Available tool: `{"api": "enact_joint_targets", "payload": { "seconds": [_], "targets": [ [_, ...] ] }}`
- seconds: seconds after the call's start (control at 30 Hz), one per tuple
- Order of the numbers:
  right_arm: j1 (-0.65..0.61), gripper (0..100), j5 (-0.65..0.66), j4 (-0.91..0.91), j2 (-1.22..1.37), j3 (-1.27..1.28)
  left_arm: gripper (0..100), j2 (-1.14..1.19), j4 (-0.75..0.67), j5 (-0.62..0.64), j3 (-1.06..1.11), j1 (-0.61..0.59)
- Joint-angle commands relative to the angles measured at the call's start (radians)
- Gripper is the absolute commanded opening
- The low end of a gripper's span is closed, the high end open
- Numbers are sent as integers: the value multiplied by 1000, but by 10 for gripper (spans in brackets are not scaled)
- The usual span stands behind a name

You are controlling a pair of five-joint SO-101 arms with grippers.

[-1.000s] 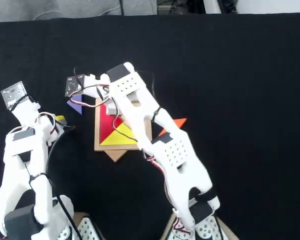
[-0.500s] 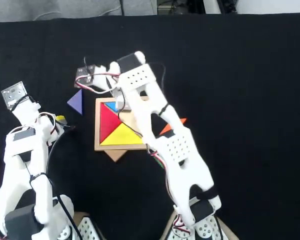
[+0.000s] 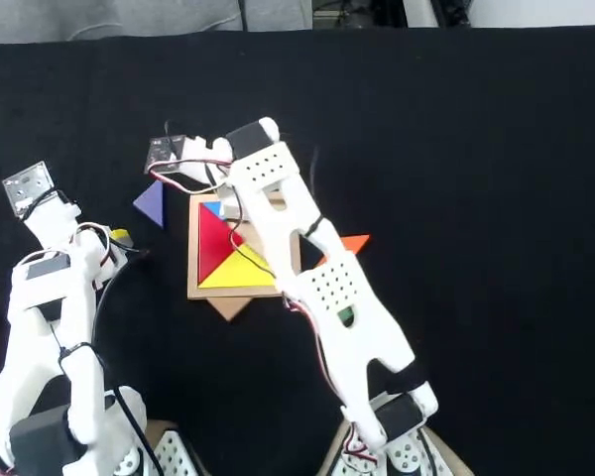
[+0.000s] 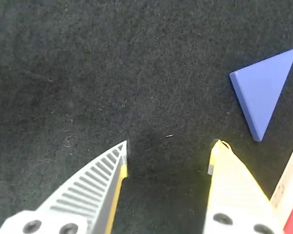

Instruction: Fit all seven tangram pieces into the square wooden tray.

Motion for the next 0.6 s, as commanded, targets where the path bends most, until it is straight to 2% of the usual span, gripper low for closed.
{"api": "enact_joint_targets", "payload": {
  "seconds": [0.0, 0.17, 0.3, 0.43, 0.57],
  "targets": [
    [-38, 11, -11, 43, -4, -105, 266, -12, -20, -11, -8, 8],
    [-44, 11, -11, 69, -4, -151, 266, -12, -20, -11, -8, 8],
    [3, 11, -23, 72, -77, -150, 266, -12, -20, -11, -8, 8],
    [61, 11, -144, 72, -255, -110, 266, -12, -20, -11, -8, 8],
    [86, 11, -158, 74, -530, 134, 266, -12, -20, -11, -8, 8]
  ]
}}
